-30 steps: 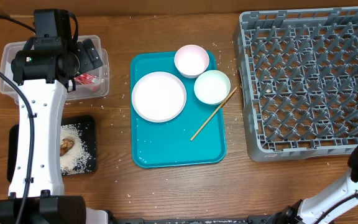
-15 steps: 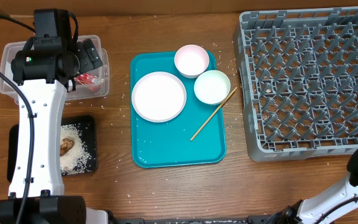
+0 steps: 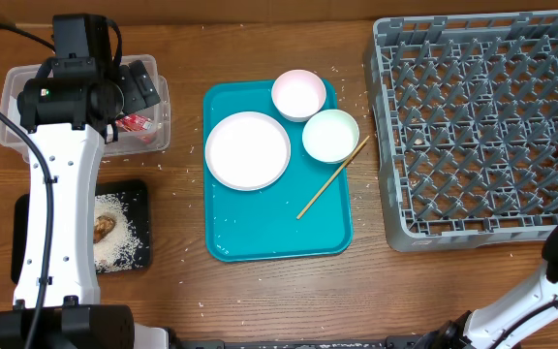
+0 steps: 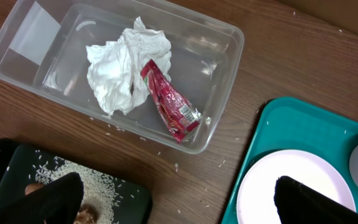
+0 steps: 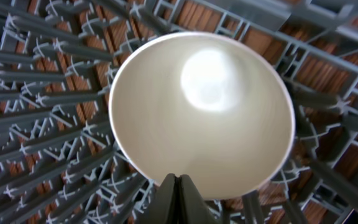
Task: Sort waste into correct bins and load items into the dishwasher
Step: 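Lower the cup upside down into the rack and open the right gripper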
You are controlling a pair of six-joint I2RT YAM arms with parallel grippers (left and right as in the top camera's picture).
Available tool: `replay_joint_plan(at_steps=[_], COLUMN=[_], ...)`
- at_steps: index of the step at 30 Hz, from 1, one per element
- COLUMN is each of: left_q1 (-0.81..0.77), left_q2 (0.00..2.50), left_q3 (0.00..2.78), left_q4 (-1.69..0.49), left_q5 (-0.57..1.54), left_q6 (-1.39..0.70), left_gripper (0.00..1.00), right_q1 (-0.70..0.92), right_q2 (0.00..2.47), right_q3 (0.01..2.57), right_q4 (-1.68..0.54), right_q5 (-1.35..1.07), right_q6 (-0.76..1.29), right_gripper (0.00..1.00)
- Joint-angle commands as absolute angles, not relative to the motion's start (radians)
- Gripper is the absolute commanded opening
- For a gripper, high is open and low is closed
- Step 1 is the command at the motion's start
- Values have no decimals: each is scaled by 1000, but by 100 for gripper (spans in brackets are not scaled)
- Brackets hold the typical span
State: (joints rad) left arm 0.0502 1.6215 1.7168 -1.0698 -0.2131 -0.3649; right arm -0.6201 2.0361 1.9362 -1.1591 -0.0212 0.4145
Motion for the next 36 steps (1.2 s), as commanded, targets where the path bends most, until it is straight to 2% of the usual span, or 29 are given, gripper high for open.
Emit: replay_joint_plan(at_steps=[1,7,14,27,36], left_q1=[52,52,52,52,52], left_q2=[1616,1617,1616,1616,1616], left_q3=[1731,1731,1731,1731,1731], left_q4=[-1069,-1069,-1069,-1069,-1069], left_q5=[-210,-210,-210,-210,-210], left_q6=[-374,-374,-374,-374,-374], left_gripper=[100,100,100,100,100], right_q1=[-616,-616,-616,-616,-616], right_q2=[2031,2012,2012,1912,2007], right_q3=[1948,1948,1948,2003,1986], right_q4=[-1168,-1210,-1213,-1096,-1086], right_q5=[-56,-113,-35,-46,18], right_q6=[413,413,412,393,390], right_gripper=[4,4,4,4,5])
